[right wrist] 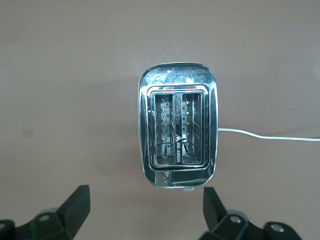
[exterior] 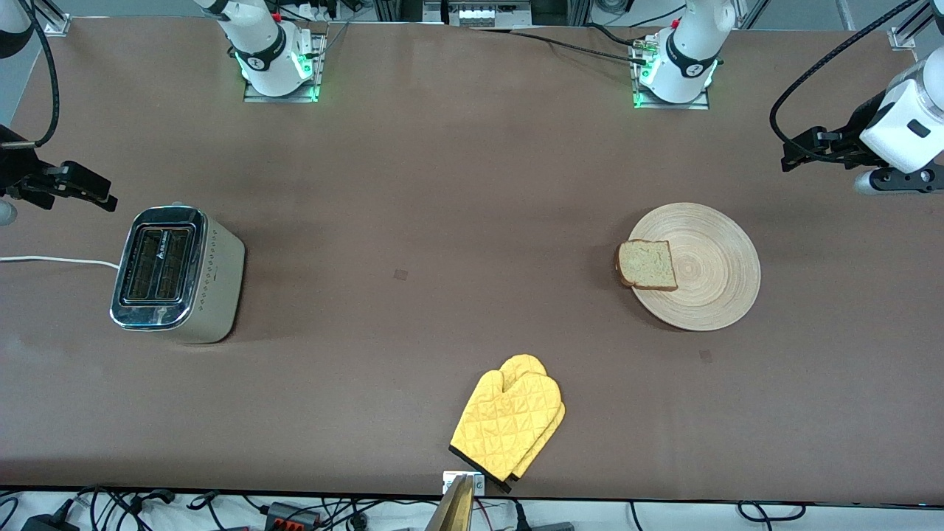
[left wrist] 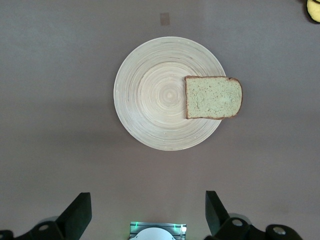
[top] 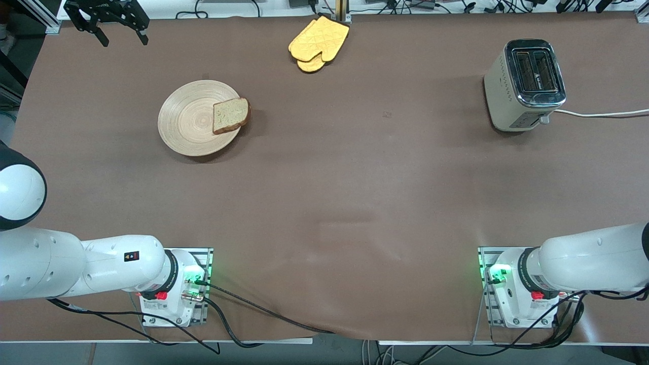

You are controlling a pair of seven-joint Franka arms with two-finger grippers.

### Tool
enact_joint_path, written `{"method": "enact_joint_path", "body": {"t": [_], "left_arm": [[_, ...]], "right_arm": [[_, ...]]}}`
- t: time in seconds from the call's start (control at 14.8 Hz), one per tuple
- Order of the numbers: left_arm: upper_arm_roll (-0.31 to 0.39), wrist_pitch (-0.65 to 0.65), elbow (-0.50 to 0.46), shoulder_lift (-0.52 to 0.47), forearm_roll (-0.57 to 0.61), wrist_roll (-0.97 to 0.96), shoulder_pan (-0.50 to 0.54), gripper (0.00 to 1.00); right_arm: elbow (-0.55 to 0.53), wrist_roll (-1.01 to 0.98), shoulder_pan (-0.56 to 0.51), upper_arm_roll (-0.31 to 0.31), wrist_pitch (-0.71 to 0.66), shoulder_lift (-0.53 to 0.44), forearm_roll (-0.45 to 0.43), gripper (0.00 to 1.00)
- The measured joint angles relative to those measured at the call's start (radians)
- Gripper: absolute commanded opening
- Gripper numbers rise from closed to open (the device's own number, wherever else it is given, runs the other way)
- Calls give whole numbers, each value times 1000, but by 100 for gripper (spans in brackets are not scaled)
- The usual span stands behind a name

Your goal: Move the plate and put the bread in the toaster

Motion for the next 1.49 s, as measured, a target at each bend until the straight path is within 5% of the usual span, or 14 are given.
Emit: {"method": "enact_joint_path", "body": {"t": [0.95, 1.22, 1.49], "left_arm": [[7, 1, -3, 14, -36, 3, 5, 100], [17, 10, -10, 99, -186, 89, 87, 100], [20, 101, -15, 245, -213, 259, 147, 100]], "right_arm": [[0, -12, 0, 1, 0, -1, 0, 100], [0, -13, 0, 1, 0, -1, 0, 100], [0, -13, 0, 1, 0, -1, 0, 100]]}}
